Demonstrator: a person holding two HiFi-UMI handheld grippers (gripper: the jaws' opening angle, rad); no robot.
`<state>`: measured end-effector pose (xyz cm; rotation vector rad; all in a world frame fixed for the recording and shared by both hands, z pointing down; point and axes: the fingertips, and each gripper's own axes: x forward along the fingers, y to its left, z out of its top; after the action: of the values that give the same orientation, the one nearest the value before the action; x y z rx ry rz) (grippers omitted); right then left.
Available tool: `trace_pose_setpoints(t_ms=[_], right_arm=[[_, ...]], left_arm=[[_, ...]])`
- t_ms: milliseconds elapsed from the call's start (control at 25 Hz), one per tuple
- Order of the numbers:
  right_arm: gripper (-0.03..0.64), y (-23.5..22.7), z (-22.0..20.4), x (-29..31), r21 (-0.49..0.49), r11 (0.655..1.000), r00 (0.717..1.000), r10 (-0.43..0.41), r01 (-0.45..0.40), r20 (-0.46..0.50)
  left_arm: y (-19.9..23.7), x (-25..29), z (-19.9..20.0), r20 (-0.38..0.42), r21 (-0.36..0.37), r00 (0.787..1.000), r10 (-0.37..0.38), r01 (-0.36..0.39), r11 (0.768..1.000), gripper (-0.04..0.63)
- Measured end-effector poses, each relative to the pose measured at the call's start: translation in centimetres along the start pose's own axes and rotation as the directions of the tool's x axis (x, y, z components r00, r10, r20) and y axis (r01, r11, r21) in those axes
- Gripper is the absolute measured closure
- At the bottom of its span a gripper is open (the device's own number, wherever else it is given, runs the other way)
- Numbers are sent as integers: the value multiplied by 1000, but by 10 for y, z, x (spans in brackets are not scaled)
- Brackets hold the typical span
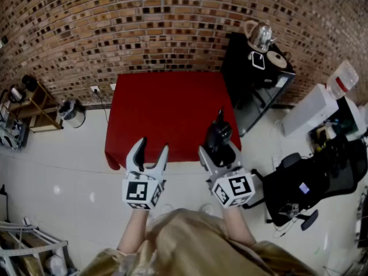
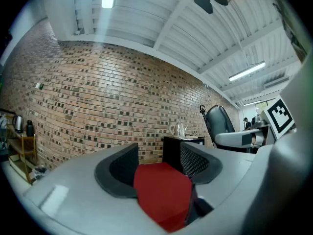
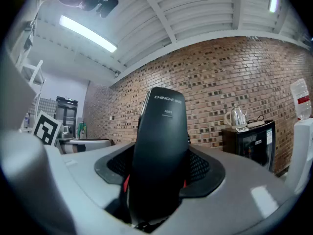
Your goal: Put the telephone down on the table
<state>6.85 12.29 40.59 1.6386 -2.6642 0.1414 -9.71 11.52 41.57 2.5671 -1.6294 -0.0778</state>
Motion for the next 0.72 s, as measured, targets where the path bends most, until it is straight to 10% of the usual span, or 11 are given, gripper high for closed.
trace_pose_setpoints(t_ms=[320, 720], right_arm=[[341, 23, -25, 19, -2, 1000, 999, 1, -2, -41], [341, -56, -51, 105, 22, 1000, 994, -2, 5, -107]], left_arm=[[44, -1, -2, 34, -34, 999, -35, 36, 999, 318], [75, 80, -29, -9, -79, 1000, 12, -13, 997, 356]])
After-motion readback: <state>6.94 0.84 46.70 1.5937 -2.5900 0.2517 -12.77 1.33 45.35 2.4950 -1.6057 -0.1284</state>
